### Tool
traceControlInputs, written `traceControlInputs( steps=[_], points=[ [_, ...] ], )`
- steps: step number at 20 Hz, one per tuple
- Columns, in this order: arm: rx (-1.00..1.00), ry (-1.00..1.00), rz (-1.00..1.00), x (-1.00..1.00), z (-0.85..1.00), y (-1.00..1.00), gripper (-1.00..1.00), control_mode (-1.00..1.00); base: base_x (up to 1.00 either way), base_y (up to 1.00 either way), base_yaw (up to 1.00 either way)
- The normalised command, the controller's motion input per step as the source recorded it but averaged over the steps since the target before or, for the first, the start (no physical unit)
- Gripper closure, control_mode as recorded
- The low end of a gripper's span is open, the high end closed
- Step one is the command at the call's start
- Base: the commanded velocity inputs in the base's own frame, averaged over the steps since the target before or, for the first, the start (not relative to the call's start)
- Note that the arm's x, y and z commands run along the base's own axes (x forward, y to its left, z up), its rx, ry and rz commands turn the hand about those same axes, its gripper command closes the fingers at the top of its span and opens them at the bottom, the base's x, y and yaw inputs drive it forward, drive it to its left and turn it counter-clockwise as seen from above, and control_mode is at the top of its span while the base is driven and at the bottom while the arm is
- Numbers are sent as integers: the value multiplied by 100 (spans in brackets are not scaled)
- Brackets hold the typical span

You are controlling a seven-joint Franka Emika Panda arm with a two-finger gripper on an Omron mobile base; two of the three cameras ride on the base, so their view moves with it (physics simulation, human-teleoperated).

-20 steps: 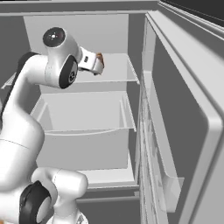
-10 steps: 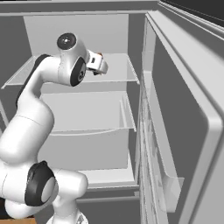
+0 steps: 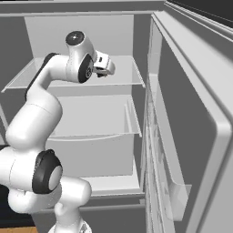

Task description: Place one onion and one steak in each tupperware on the nearby counter, to pack two identical lunches.

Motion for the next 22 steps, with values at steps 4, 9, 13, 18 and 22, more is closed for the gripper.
traceControlInputs(
  steps=[4, 9, 13, 18, 22],
  points=[
    [-1, 18, 1, 34, -4, -9, -100, -100, 0, 0, 0],
    [0, 0, 0, 12, -27, -9, -100, -100, 0, 0, 0],
    [0, 0, 2, -15, -9, -10, -100, -100, 0, 0, 0],
    [0, -3, 4, -25, 9, -7, -100, -100, 0, 0, 0],
    [0, -3, 5, 6, 12, 4, -100, -100, 0, 0, 0]
  ],
)
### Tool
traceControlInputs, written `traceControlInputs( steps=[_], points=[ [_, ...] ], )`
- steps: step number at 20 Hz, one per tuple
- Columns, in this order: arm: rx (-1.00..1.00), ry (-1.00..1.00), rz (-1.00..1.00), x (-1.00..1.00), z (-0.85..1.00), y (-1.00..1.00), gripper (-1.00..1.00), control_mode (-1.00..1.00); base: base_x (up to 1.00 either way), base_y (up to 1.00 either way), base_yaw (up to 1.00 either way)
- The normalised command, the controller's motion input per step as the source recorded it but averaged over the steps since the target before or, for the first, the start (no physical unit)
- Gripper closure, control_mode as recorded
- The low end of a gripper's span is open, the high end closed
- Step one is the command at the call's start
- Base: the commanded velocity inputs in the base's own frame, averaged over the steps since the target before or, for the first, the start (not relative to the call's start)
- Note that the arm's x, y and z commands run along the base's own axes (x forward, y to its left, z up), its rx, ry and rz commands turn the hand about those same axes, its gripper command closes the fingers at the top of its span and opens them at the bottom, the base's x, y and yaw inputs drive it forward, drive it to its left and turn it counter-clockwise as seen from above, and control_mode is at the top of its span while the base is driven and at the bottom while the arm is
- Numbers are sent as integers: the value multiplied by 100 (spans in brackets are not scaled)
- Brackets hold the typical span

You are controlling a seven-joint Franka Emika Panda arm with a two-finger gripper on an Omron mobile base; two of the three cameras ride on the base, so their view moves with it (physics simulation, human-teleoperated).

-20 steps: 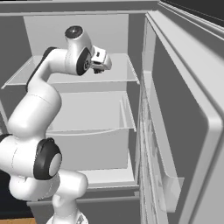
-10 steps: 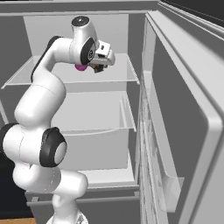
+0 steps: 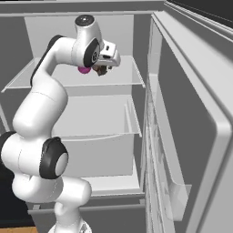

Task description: Place one onion and one steak in each tupperware on the nearby counter, to pack two identical lunches.

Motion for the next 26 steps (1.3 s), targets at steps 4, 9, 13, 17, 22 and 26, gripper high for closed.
traceControlInputs(
  steps=[4, 9, 13, 17, 22, 26],
  points=[
    [0, -2, 6, 28, 5, 11, -100, -100, 0, 0, 0],
    [0, -8, 3, 15, 0, -3, -100, -100, 0, 0, 0],
    [0, -4, 1, 1, -14, -2, -100, -100, 0, 0, 0],
    [0, -5, 1, 21, -18, 0, -100, -100, 0, 0, 0],
    [0, 0, 0, 34, 4, 0, -100, -100, 0, 0, 0],
    [0, 0, 0, 1, 0, 0, -100, -100, 0, 0, 0]
  ],
)
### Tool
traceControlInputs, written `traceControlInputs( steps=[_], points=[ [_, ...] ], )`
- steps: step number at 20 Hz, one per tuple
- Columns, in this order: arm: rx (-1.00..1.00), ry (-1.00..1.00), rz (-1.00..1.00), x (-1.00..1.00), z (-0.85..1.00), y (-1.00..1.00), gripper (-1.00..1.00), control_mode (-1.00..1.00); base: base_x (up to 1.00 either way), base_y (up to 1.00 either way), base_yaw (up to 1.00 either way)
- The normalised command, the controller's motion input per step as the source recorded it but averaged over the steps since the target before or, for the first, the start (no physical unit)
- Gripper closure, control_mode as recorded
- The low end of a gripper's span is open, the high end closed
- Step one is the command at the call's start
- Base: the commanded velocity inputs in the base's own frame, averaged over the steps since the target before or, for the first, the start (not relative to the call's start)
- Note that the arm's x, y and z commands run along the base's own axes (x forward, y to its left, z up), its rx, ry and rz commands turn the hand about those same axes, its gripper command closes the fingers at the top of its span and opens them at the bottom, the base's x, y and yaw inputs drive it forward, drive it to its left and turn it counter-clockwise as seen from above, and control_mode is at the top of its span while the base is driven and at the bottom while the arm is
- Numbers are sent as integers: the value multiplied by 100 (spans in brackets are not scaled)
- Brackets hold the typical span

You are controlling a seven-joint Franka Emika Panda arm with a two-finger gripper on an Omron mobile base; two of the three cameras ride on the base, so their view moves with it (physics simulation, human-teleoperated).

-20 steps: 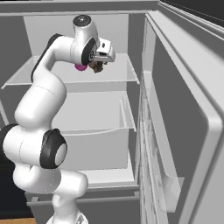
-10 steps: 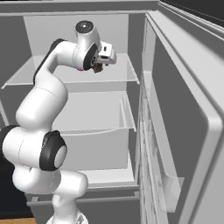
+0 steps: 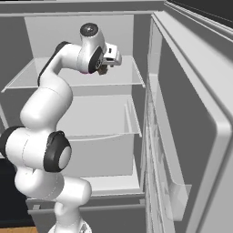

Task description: Place one onion and one steak in each tupperware on the nearby counter, to pack two identical lunches.

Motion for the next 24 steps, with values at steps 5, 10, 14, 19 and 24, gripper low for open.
traceControlInputs(
  steps=[5, 10, 14, 19, 24],
  points=[
    [0, 0, 0, 0, 0, 0, -100, -100, 0, 0, 0],
    [0, 0, 0, 0, 0, 0, 100, -100, 0, 0, 0],
    [0, 0, 0, 0, 0, 0, 100, -100, 0, 0, 0],
    [1, -8, 0, -57, 0, -7, 100, -100, 0, 0, 0],
    [7, -27, 0, -98, 0, -6, 100, -100, 0, 0, 0]
  ],
)
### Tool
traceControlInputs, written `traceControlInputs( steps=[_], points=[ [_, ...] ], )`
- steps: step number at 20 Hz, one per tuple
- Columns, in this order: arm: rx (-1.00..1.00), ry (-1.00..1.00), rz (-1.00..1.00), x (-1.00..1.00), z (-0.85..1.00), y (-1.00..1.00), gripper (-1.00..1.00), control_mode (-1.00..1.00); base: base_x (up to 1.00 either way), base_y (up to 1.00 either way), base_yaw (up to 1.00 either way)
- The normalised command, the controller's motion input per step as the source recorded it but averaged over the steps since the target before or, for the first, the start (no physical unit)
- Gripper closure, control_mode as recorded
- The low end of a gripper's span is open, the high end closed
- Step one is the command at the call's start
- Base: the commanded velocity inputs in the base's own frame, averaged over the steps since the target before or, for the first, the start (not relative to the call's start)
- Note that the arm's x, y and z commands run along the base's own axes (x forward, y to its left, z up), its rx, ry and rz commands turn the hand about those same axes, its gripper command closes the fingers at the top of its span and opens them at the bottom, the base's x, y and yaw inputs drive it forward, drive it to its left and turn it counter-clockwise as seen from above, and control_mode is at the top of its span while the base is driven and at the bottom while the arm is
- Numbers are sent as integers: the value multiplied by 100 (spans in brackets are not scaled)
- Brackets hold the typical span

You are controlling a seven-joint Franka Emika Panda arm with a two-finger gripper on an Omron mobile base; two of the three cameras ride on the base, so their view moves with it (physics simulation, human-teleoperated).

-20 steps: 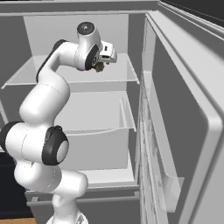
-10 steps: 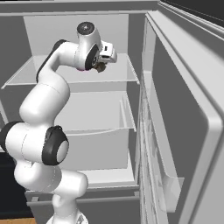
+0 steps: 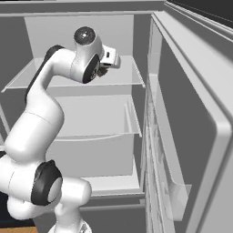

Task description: Place one onion and one steak in each tupperware on the nearby counter, to pack two identical lunches.

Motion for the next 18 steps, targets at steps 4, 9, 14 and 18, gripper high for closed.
traceControlInputs(
  steps=[4, 9, 14, 18],
  points=[
    [1, -6, 0, -91, 18, 0, 100, -100, 0, 0, 0],
    [-1, 14, 0, -100, 39, 0, 100, -100, 0, 0, 0],
    [-9, 38, 0, -89, 16, 6, 100, -100, 0, 0, 0],
    [-6, 28, 0, -88, -68, 21, 100, -100, 0, 0, 0]
  ],
)
